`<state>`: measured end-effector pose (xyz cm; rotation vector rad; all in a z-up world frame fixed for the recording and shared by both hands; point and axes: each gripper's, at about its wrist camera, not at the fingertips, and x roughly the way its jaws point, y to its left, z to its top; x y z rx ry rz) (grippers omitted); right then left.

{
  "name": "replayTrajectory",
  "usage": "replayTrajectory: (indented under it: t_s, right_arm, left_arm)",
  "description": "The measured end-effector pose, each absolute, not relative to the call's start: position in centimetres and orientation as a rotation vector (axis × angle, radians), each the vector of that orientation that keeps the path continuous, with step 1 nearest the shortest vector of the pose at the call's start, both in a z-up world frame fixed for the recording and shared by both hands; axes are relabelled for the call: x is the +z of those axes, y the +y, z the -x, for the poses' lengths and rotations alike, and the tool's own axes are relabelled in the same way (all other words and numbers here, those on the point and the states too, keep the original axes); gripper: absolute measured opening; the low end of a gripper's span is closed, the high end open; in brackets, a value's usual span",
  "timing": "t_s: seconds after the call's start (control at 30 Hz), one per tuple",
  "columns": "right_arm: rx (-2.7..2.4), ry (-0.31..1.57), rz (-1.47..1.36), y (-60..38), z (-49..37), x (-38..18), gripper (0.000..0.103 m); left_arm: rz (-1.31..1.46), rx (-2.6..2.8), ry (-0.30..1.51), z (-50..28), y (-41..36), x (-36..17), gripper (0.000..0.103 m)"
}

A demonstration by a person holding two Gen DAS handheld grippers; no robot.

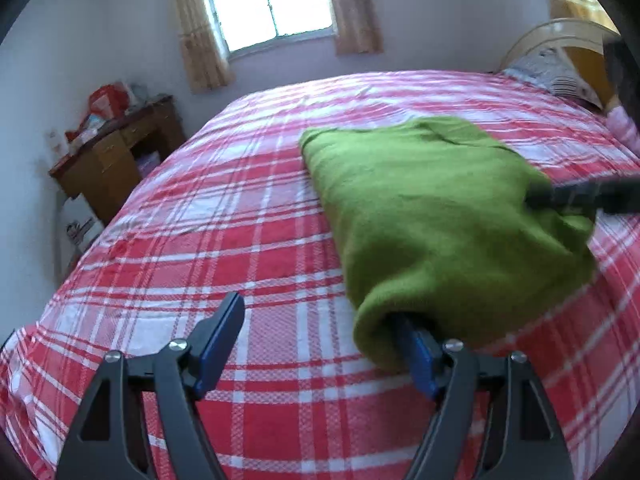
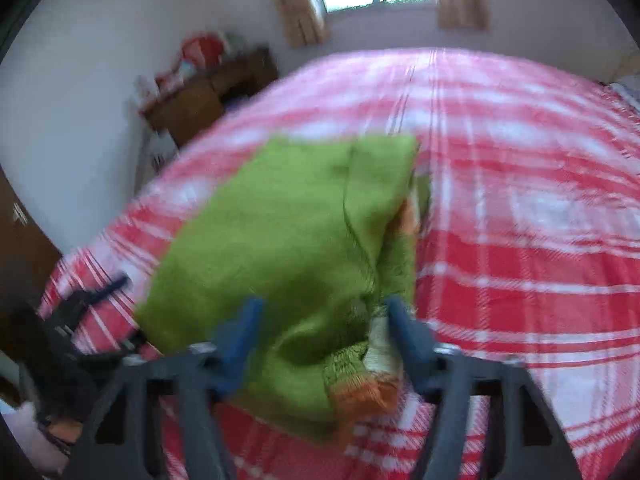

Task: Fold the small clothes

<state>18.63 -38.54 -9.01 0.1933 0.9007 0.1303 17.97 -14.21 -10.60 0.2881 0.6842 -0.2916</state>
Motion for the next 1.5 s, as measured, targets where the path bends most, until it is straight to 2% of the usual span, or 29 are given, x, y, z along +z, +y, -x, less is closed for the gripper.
replayTrajectory:
  t_s: [0.07, 0.13, 0.17, 0.2, 0.27, 0.4, 0.53, 0.6, 0.63, 0.73, 0.8, 0.87, 1.13, 1.33, 1.5]
  right_arm:
    - [0.105, 0.892, -0.147, -38.1, -18.4, -9.8, 0.046]
    - [0.088, 0.879, -0.149, -37.9, -17.5, -9.4, 0.035]
    - [0.092, 0.872, -0.165, -37.9, -17.0, -9.1, 0.022]
    - [0.117, 0.867, -0.204, -38.1, -16.3, -8.9, 0.013]
    - [0.157, 0.864, -0.296, -38.1, -15.2, -8.7, 0.013]
    - [0.099, 0.851, -0.400, -39.2, -13.1, -10.0, 0.011]
    - [0.085, 0.802, -0.557, -41.3, -12.5, -11.5, 0.009]
    - [0.087, 0.789, -0.583, -41.6, -12.5, -11.6, 0.009]
    - [0.090, 0.789, -0.580, -41.6, -12.5, -11.5, 0.009]
    - [0.078, 0.782, -0.509, -41.1, -11.6, -10.2, 0.012]
    - [-0.015, 0.772, -0.374, -40.6, -10.6, -8.7, 0.014]
    - [-0.108, 0.746, -0.271, -40.4, -9.9, -7.6, 0.014]
    - [-0.039, 0.683, -0.202, -37.5, -13.9, -5.1, 0.014]
    - [-0.017, 0.803, -0.216, -37.3, -18.8, -8.6, 0.014]
    - [-0.022, 0.819, -0.309, -39.0, -20.2, -9.5, 0.011]
  left_arm:
    - [-0.243, -0.299, 0.696, -18.3, -13.9, -10.3, 0.075]
    - [-0.207, -0.319, 0.701, -18.4, -13.5, -10.0, 0.064]
    - [-0.190, -0.338, 0.700, -18.5, -13.4, -10.0, 0.052]
    - [-0.179, -0.350, 0.701, -18.5, -13.4, -10.0, 0.038]
    - [-0.148, -0.376, 0.697, -18.3, -13.4, -9.8, 0.020]
    - [-0.107, -0.420, 0.691, -17.8, -12.4, -10.2, 0.018]
    - [-0.148, -0.443, 0.725, -17.7, -12.1, -11.1, 0.024]
    - [-0.199, -0.444, 0.707, -17.0, -12.1, -10.8, 0.037]
    - [-0.230, -0.447, 0.691, -16.4, -11.9, -10.5, 0.040]
    - [-0.256, -0.477, 0.660, -15.1, -10.5, -9.4, 0.057]
    - [-0.256, -0.469, 0.622, -14.8, -9.4, -8.4, 0.074]
    - [-0.248, -0.438, 0.591, -15.5, -9.0, -7.5, 0.080]
    - [-0.215, -0.293, 0.663, -22.9, -14.3, -7.2, 0.080]
    - [-0.262, -0.237, 0.662, -23.1, -16.5, -8.8, 0.080]
    - [-0.237, -0.244, 0.686, -23.6, -16.2, -9.0, 0.082]
